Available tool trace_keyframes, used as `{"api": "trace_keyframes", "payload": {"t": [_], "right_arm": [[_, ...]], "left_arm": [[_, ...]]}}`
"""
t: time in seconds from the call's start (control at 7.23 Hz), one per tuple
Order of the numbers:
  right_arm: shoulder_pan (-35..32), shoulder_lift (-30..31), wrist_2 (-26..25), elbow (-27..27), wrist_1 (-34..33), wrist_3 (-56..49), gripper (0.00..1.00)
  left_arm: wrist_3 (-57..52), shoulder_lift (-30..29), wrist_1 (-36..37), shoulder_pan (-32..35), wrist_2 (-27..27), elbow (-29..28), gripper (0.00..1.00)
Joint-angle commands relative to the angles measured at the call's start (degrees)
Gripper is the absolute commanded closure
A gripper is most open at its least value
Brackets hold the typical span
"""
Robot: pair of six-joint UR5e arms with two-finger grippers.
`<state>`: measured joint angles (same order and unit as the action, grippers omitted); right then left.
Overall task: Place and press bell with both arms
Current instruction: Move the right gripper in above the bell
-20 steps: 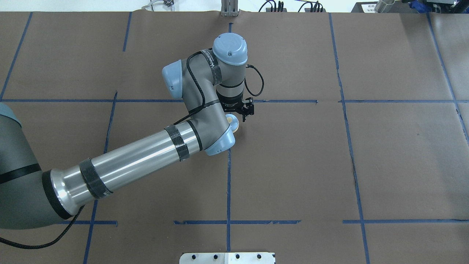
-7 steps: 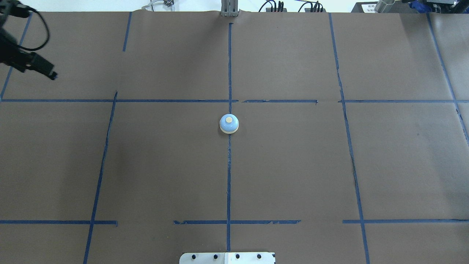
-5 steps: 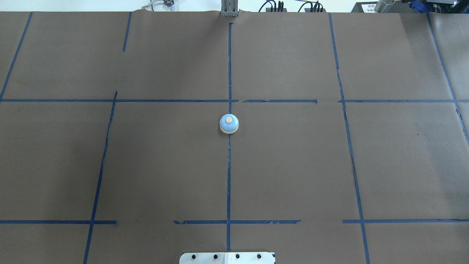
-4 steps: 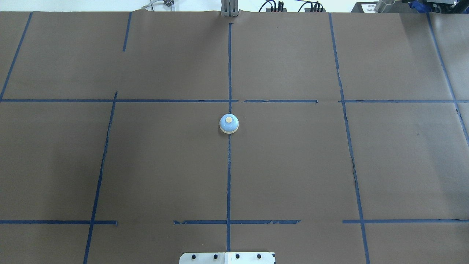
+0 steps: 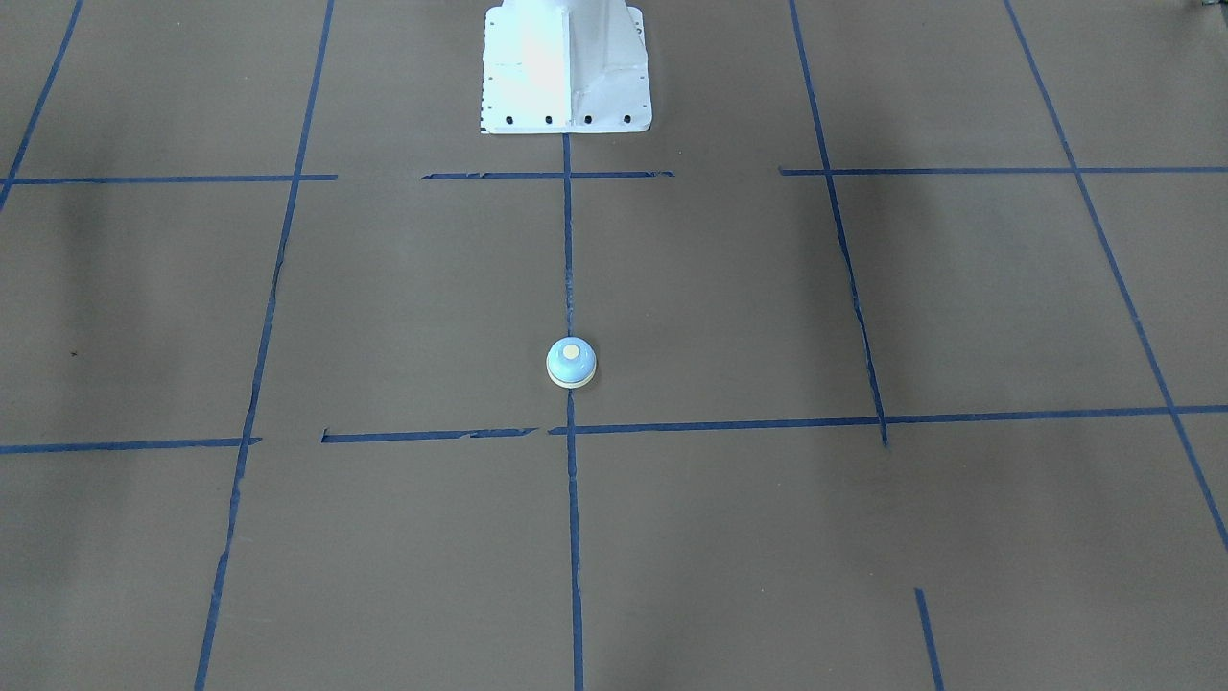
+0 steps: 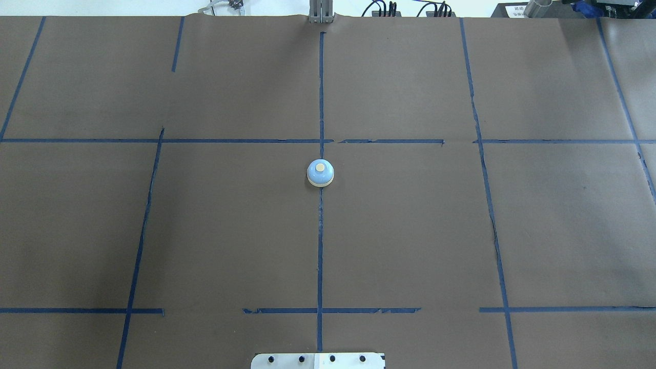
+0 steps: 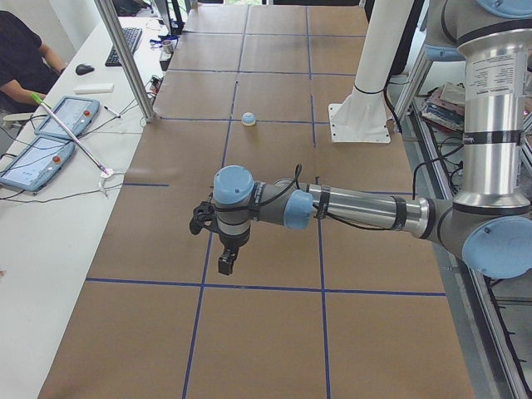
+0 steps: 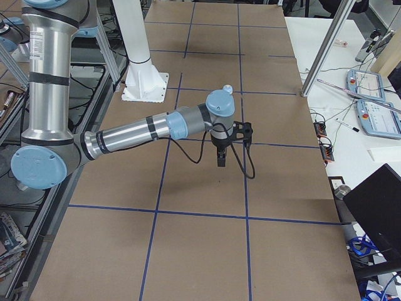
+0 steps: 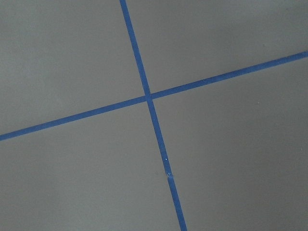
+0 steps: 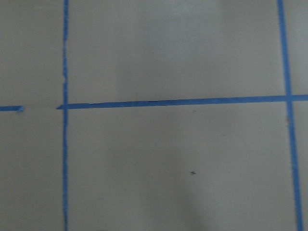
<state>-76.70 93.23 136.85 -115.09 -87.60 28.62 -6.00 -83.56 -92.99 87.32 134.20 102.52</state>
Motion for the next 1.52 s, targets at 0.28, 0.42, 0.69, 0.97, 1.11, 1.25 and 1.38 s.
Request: {"api": "trace_keyframes", "payload": {"t": [0.28, 0.42, 0.69, 0.97, 1.11, 1.25, 1.38], "right_arm": [[26.2, -25.9, -11.2, 1.9, -2.1, 36.6, 0.44], [29.9, -31.6, -13.8, 6.9, -2.1, 40.7, 0.66], [34.9, -43.5, -17.1, 20.1, -1.6, 46.2, 0.97], [38.5, -52.5, -20.6, 30.9, -0.9, 50.7, 1.0], [39.9, -55.1, -21.8, 36.1, 2.4, 54.0, 1.0], [41.3, -56.0, -23.5, 39.6, 6.3, 56.0, 1.0], [41.9, -56.9, -24.8, 41.4, 6.7, 56.2, 1.0]], "left_arm": [[0.2, 1.7, -0.3, 0.1, 1.5, 0.2, 0.0], [0.5, 1.6, -0.3, 0.1, 1.5, 0.3, 0.0], [0.5, 1.6, -0.4, 0.1, 1.6, 0.3, 0.0], [0.6, 1.7, -0.5, 0.1, 1.6, 0.4, 0.0], [0.6, 1.7, -0.5, 0.1, 1.6, 0.6, 0.0], [0.6, 1.8, -0.6, 0.1, 1.6, 0.5, 0.0], [0.6, 1.8, -0.6, 0.1, 1.6, 0.6, 0.0]]}}
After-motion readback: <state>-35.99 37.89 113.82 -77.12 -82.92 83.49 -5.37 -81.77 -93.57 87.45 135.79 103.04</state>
